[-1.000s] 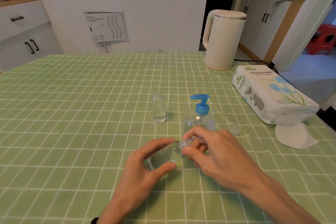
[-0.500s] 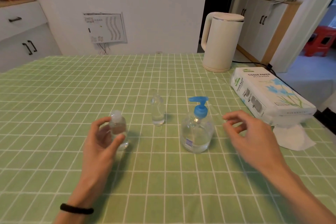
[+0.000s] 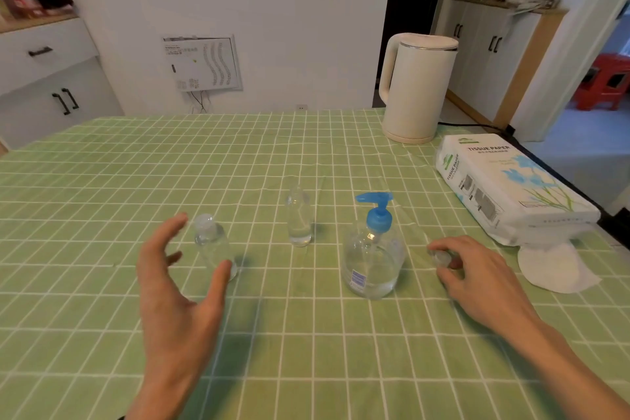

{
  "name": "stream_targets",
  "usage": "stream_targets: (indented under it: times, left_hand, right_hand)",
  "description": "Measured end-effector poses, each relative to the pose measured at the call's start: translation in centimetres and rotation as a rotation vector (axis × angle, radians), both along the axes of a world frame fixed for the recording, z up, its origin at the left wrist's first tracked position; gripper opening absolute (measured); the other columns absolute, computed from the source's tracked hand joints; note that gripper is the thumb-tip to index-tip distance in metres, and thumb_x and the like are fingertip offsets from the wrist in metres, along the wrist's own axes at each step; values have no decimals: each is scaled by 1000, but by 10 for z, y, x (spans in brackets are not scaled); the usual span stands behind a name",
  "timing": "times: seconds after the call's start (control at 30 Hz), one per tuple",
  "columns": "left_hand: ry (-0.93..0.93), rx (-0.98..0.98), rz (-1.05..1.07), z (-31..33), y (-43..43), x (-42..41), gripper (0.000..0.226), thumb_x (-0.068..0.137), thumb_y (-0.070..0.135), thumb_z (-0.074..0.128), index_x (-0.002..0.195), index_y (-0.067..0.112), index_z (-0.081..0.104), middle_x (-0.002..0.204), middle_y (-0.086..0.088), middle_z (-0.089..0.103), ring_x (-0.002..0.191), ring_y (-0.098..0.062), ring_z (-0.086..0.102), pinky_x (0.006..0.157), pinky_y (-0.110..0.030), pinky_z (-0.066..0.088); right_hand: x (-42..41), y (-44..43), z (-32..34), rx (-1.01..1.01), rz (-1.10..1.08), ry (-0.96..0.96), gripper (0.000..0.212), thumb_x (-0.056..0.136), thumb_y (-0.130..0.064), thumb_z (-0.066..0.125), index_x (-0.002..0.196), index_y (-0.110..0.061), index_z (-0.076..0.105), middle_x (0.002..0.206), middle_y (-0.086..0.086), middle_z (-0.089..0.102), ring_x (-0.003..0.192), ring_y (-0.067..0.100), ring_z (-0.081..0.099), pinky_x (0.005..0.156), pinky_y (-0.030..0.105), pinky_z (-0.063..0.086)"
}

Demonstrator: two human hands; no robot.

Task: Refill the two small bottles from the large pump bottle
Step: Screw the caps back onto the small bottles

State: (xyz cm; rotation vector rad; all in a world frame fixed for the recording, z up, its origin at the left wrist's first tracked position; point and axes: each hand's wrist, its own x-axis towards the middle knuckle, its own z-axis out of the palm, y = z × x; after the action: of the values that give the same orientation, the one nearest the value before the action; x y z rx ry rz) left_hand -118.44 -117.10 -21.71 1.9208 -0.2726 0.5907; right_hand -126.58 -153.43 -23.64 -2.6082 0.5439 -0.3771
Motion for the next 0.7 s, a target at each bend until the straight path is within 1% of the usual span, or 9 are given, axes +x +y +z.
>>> stream_targets:
  times: [0.07,0.13,0.23,0.33,0.4,0.47,0.53,0.63,0.7]
  left_hand:
    - [-66,38,-96,4,-13,-8,58,85,15,78,135,25,52,134,17,60,118,0,59,94,-15,50]
    - [28,47,-245,3,-29,-10,46,89,19,75,127,33,54,129,27,61,115,-3,64,90,-17,55]
    - [254,75,-359,-13,-51,-2,54,93,19,75,138,30,48,139,24,55,127,0,58,104,-27,55]
    - [398,33,-354,-22,-68,16,68,95,19,75,151,21,36,153,8,47,140,-8,47,119,-35,43]
    - [436,-8,-343,-21,-78,30,73,96,21,75,154,20,31,157,2,43,143,-12,44,119,-31,38]
    - [449,-40,-346,-18,-86,42,71,96,24,75,153,21,32,156,2,45,143,-13,45,119,-31,38]
    - [444,-67,-359,-16,-91,51,63,97,21,74,148,22,36,151,1,52,139,-15,52,119,-37,43]
    - [406,-70,-363,-18,-96,62,48,98,13,72,137,19,45,134,-1,66,125,-16,65,114,-46,50]
    - [388,-71,-363,-18,-97,66,41,98,10,71,131,18,48,125,-2,70,117,-18,69,110,-50,52]
  right_hand:
    - [1,-1,-1,13,-1,-15,26,97,-17,70,120,-31,72,109,-20,62,85,-3,57,80,27,44]
    - [2,-1,-1,20,-4,-19,24,98,-17,70,118,-31,73,105,-21,62,84,-6,56,78,28,45]
    - [3,0,-2,29,1,-36,23,96,-17,73,116,-29,74,101,-19,64,83,-6,57,77,27,46]
    - [2,1,-1,33,1,-47,23,95,-17,75,114,-29,76,99,-18,66,83,-7,58,76,26,47]
    - [1,0,-2,35,-5,-52,22,94,-16,76,113,-28,76,97,-18,67,82,-7,59,75,27,47]
    - [1,0,-1,39,-6,-50,22,93,-16,76,112,-28,76,97,-18,67,82,-5,60,75,28,48]
    - [1,-1,-1,43,-3,-57,21,93,-15,76,111,-26,77,95,-18,67,80,-3,61,75,28,49]
    - [1,-1,0,51,-3,-57,20,94,-16,75,111,-26,77,93,-18,67,80,-2,62,75,29,50]
    - [1,-2,0,61,-4,-50,21,94,-17,75,113,-26,77,93,-19,67,81,-2,62,75,28,50]
